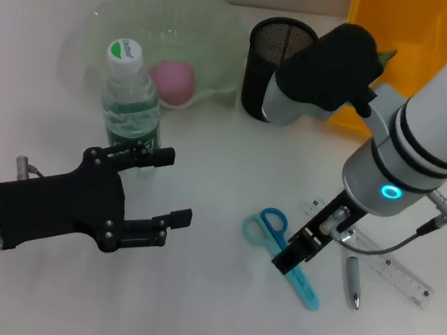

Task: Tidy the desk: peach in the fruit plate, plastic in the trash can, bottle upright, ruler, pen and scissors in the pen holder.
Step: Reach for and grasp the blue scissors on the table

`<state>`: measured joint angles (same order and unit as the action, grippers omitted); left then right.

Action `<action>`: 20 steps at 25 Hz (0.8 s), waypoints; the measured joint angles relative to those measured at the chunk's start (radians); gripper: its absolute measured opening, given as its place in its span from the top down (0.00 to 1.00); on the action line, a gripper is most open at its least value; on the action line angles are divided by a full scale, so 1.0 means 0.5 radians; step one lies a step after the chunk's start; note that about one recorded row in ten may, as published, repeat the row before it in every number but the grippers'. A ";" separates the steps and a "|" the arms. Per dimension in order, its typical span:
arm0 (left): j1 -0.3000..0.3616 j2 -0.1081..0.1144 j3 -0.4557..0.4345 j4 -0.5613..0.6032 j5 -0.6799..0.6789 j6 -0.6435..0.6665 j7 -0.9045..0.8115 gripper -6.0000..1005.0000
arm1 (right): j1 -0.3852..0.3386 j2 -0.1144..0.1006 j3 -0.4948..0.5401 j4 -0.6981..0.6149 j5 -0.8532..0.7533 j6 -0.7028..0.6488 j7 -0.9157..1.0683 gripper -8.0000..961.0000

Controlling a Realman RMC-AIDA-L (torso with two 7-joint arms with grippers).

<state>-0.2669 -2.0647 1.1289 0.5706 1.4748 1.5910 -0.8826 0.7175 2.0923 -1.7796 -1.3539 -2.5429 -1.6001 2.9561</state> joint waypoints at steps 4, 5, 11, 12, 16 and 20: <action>-0.003 0.000 0.000 -0.002 0.001 -0.003 0.000 0.20 | 0.006 0.000 -0.051 0.046 0.011 0.044 0.000 0.20; -0.006 0.000 0.000 -0.003 -0.001 -0.004 0.000 0.20 | 0.007 0.000 -0.058 0.063 0.014 0.058 0.001 0.20; -0.012 0.000 0.000 -0.019 -0.001 -0.005 0.000 0.20 | 0.010 0.000 -0.099 0.129 0.042 0.143 0.001 0.20; -0.015 0.000 0.000 -0.021 -0.001 -0.007 0.000 0.20 | 0.010 0.000 -0.099 0.129 0.042 0.143 0.001 0.20; -0.020 0.000 0.000 -0.022 0.002 -0.013 0.001 0.20 | 0.010 0.000 -0.135 0.140 0.047 0.160 0.001 0.20; -0.021 0.000 0.000 -0.022 0.002 -0.014 0.001 0.20 | 0.012 0.000 -0.151 0.161 0.067 0.182 0.001 0.21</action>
<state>-0.2774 -2.0648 1.1289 0.5596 1.4757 1.5837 -0.8820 0.7236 2.0923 -1.8549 -1.2733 -2.5096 -1.5090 2.9564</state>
